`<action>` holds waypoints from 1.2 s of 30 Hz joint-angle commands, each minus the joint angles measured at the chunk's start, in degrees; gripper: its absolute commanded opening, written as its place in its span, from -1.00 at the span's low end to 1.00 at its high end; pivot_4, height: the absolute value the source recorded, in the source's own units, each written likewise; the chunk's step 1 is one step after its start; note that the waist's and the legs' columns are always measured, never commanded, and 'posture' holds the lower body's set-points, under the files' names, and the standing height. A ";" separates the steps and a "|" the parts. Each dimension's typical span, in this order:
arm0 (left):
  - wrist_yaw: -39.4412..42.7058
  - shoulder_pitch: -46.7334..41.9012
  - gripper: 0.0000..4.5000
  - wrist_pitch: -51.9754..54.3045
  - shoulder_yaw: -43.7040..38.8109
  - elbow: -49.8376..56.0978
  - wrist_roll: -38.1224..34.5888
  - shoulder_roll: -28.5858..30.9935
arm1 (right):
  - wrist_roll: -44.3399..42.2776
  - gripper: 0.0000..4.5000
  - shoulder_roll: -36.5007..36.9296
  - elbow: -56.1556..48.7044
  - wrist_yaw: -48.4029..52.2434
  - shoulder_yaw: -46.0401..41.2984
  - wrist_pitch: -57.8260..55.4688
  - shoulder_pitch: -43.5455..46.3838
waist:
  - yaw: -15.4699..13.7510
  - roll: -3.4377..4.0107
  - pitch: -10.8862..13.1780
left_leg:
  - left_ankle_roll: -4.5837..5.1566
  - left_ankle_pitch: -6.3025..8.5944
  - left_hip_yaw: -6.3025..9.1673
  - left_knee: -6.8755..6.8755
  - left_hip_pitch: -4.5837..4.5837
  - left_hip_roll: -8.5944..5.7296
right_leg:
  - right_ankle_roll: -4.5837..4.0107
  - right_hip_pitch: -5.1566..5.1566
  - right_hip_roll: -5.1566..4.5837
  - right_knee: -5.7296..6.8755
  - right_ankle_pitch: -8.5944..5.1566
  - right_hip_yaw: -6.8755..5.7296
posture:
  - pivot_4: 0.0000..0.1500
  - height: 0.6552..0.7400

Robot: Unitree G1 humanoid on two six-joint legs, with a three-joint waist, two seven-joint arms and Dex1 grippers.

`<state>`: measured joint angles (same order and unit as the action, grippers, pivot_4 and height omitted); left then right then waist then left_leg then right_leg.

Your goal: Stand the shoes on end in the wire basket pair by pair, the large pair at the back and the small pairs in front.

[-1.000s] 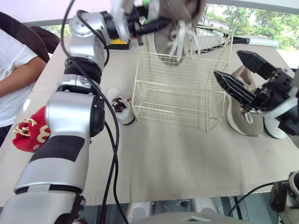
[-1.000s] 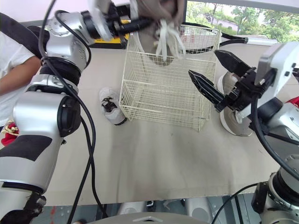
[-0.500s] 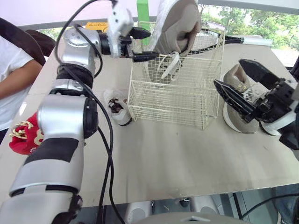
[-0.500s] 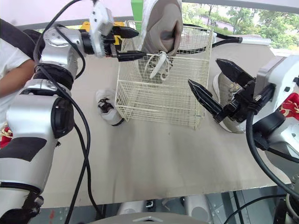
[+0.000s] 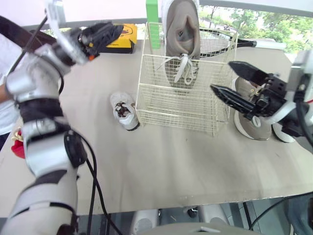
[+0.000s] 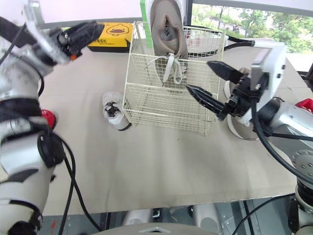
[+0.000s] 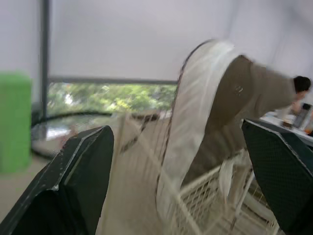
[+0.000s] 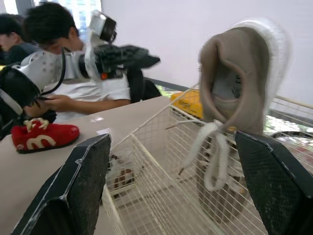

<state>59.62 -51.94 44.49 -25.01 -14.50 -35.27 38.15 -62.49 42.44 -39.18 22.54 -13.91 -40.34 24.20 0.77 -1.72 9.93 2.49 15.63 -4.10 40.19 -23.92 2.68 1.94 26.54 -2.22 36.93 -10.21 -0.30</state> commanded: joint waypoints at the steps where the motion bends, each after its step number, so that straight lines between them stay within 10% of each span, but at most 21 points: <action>1: -5.33 8.33 0.99 12.84 -4.25 22.82 -15.03 -0.39 | 3.41 0.71 2.01 3.06 0.83 -1.56 0.50 -0.14 | -0.19 -0.04 -0.01 | 0.02 0.01 -0.03 0.02 -0.04 0.01 | 0.00 0.00 -0.01 -0.07 0.00 0.03 | 1.00 1.00; 7: -12.83 23.55 0.99 19.61 -1.21 44.43 -31.26 -2.41 | 4.78 0.71 10.90 10.02 1.07 -9.75 -5.32 -4.06 | -1.19 -0.04 -0.01 | 0.08 0.05 -0.04 0.08 0.29 -0.29 | -0.01 -0.38 -0.20 -0.11 -0.01 0.04 | 1.00 1.00; 15: -9.81 34.69 0.99 9.05 10.35 56.53 -24.53 -0.75 | 10.81 0.71 23.67 24.41 0.08 -1.21 -23.67 1.28 | -0.93 0.01 -0.09 | 0.09 0.07 -0.08 0.02 1.30 -0.39 | -0.08 -1.20 -0.01 -0.12 -0.29 0.27 | 1.00 1.00; 32: -10.28 36.53 0.99 0.18 16.42 58.77 -20.61 3.63 | 48.51 0.71 6.61 88.79 17.61 30.36 -9.07 34.85 | -0.02 0.03 -0.09 | 0.27 0.17 -0.24 -0.07 1.04 -0.44 | -0.26 -1.02 0.20 -0.41 -0.16 0.64 | 1.00 1.00; 36: -11.35 36.43 1.00 -0.74 16.99 58.81 -20.56 3.46 | 52.94 0.22 4.03 97.72 26.45 32.98 -8.00 38.68 | -0.04 -0.04 -0.13 | 0.32 0.20 -0.22 -0.05 1.06 -0.50 | -0.25 -1.11 0.21 -0.44 -0.15 0.78 | 1.00 1.00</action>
<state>48.69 -15.10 45.26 -8.25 42.31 -55.27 41.55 -13.20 46.34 54.38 46.17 17.51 -48.25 62.86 0.73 -1.76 9.80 2.81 15.83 -4.29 40.15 -22.80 2.16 1.70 25.36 -2.01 36.48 -10.36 0.51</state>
